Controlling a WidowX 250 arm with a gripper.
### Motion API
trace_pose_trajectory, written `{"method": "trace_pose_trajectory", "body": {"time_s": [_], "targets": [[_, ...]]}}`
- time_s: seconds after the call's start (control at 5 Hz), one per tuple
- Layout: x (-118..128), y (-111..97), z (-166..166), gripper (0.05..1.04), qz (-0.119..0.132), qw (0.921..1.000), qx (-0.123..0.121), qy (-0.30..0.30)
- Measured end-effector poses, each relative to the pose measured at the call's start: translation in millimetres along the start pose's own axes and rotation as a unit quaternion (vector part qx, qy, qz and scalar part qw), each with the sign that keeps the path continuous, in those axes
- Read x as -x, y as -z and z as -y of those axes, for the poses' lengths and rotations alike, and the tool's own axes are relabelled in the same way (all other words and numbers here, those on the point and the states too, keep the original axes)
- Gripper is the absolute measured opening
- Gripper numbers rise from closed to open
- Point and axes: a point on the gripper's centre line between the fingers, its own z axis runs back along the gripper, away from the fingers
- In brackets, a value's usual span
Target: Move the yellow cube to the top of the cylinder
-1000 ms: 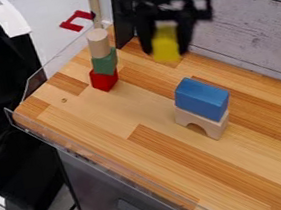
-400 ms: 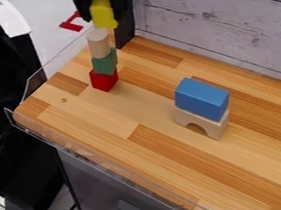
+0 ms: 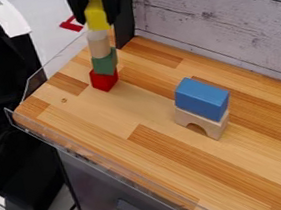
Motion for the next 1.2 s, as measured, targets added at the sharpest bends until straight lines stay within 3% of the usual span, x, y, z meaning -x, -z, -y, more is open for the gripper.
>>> {"method": "trace_pose_trajectory", "body": {"time_s": [0.8,1.2], "targets": [[-5.8,17.3,-14.8,0.573,-0.026,0.9996,0.005,-0.01],[-6.7,17.6,-9.7,0.573,-0.024,0.9997,0.007,-0.004]]}}
